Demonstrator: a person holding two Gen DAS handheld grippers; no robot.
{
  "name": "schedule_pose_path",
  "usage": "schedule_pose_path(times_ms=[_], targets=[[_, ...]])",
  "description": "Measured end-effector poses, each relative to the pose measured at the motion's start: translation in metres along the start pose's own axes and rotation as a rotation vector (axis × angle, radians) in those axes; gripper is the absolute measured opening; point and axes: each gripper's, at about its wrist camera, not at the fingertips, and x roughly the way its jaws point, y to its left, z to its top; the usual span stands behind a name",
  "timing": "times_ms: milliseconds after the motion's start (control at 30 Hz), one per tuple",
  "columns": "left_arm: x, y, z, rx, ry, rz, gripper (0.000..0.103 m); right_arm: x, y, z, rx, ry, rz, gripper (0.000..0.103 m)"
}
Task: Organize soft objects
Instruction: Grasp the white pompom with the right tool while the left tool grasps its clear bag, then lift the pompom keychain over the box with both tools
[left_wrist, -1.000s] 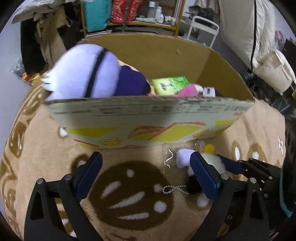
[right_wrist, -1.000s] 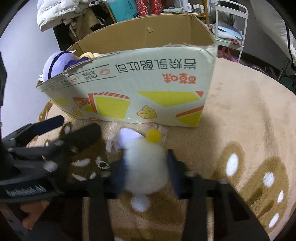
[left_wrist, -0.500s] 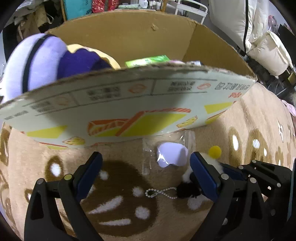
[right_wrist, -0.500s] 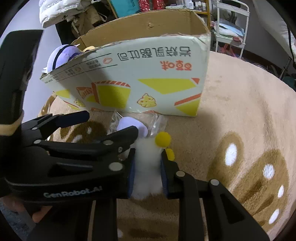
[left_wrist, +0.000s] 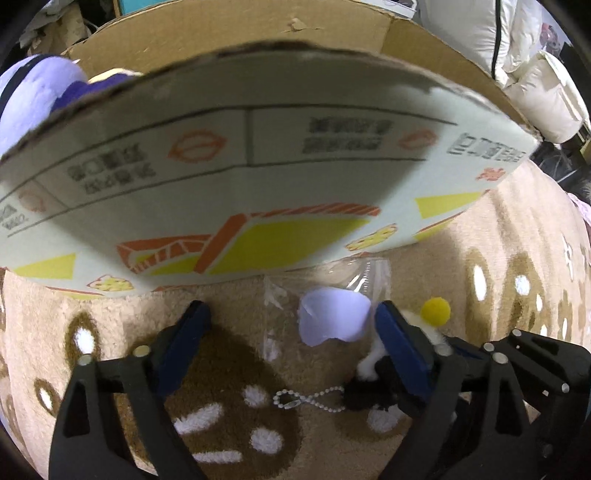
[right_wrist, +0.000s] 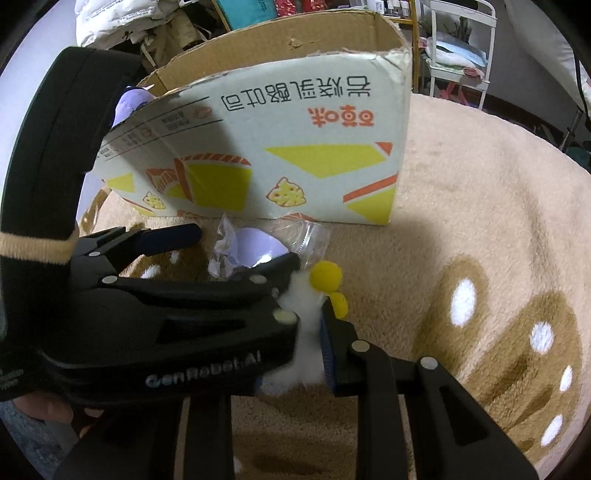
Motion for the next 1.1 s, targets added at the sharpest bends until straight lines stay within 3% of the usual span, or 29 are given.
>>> schedule_pose_path(times_ms=[133,400,633,700,933,967,1100], targets=[[-0.005,0.003,-0.003,0.004,-0.004,0.0,0.075,0.001,0.004,0.0,-0.022,-0.003,-0.015,0.026],[-0.02,0.002,-0.016,-0.002,-0.012,-0.065,0.04,0.001,0.008,-0.002,-0.021,-0.003,-0.019,0.026],[-0.042,0.003,-0.027,-0.015,-0.03,-0.141,0.022,-0.006,0.015,-0.008,-0.03,-0.012,-0.03,0.025],[-0.051,-0.003,-0.031,0.006,-0.045,-0.127,0.016,-0.011,0.018,-0.009,-0.05,-0.021,-0.04,0.024],[-0.077,0.006,-0.04,-0.025,-0.098,-0.082,0.011,-0.024,0.017,-0.008,-0.048,-0.064,-0.052,0.02],[-0.077,0.012,-0.041,-0.032,-0.104,-0.07,0.011,-0.028,0.016,-0.008,-0.041,-0.077,-0.052,0.002],[-0.088,0.023,-0.046,-0.042,-0.134,0.002,0.011,-0.034,0.009,-0.005,-0.01,-0.1,-0.045,0.003]])
